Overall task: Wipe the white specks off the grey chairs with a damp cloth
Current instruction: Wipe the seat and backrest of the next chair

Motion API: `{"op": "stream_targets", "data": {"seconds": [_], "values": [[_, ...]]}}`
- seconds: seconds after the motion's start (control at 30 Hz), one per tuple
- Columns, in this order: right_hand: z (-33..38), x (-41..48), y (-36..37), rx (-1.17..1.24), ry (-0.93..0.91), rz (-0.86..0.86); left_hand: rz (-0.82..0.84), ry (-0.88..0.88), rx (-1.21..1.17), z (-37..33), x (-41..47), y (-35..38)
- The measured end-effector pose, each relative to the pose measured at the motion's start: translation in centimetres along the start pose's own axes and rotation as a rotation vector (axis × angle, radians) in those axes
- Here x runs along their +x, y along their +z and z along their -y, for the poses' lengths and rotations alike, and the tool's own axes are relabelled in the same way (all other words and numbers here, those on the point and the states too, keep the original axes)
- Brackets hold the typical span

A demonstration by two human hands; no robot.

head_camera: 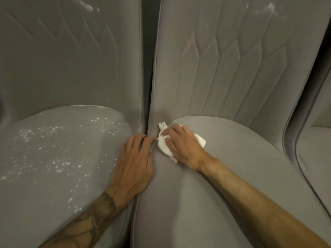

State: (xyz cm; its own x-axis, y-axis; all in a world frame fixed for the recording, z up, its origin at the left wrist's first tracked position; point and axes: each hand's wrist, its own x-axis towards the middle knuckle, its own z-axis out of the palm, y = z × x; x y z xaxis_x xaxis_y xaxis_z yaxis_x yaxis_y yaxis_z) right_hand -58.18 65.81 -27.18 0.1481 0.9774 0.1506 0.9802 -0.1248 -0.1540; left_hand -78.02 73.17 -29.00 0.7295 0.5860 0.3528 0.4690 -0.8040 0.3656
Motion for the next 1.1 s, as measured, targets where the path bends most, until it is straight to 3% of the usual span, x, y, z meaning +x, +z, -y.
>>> {"op": "stream_targets", "data": {"seconds": [0.1,0.17,0.3,0.37,0.53,0.6,0.67,0.73,0.93,1.0,1.1], "values": [[-2.0,1.9,-0.9,0.069,0.236,-0.057,0.002,0.013,0.005,-0.2,0.1,-0.4],[-0.8,2.2,-0.4,0.057,0.298,-0.080,0.022,0.022,-0.010,0.0,0.2,-0.8],[2.5,-1.1,0.8,0.001,-0.060,-0.072,0.075,0.050,-0.003,1.3,-0.1,-1.4],[2.0,-1.9,0.3,0.037,-0.134,-0.041,0.078,0.061,0.034,1.6,-0.4,-1.6],[0.5,0.9,-0.4,0.018,0.180,-0.046,0.070,0.067,0.059,0.9,-0.1,-1.6],[2.9,-0.1,0.4,-0.082,0.017,-0.062,0.070,0.077,0.045,1.2,-0.2,-1.6],[5.1,-3.1,0.8,-0.018,-0.198,-0.064,0.095,0.097,0.039,1.5,-0.3,-1.6],[5.4,-4.6,0.5,0.088,-0.240,-0.019,0.128,0.105,0.058,1.6,-0.3,-1.7],[4.2,-1.4,-0.1,-0.129,0.112,0.009,0.109,0.056,0.044,0.6,-0.4,-2.6],[6.8,-2.9,0.3,-0.219,-0.094,-0.023,0.127,0.060,-0.005,0.9,-0.4,-2.6],[9.5,-6.8,0.5,-0.035,-0.289,-0.081,0.166,0.018,-0.117,1.5,-0.5,-2.7]]}}
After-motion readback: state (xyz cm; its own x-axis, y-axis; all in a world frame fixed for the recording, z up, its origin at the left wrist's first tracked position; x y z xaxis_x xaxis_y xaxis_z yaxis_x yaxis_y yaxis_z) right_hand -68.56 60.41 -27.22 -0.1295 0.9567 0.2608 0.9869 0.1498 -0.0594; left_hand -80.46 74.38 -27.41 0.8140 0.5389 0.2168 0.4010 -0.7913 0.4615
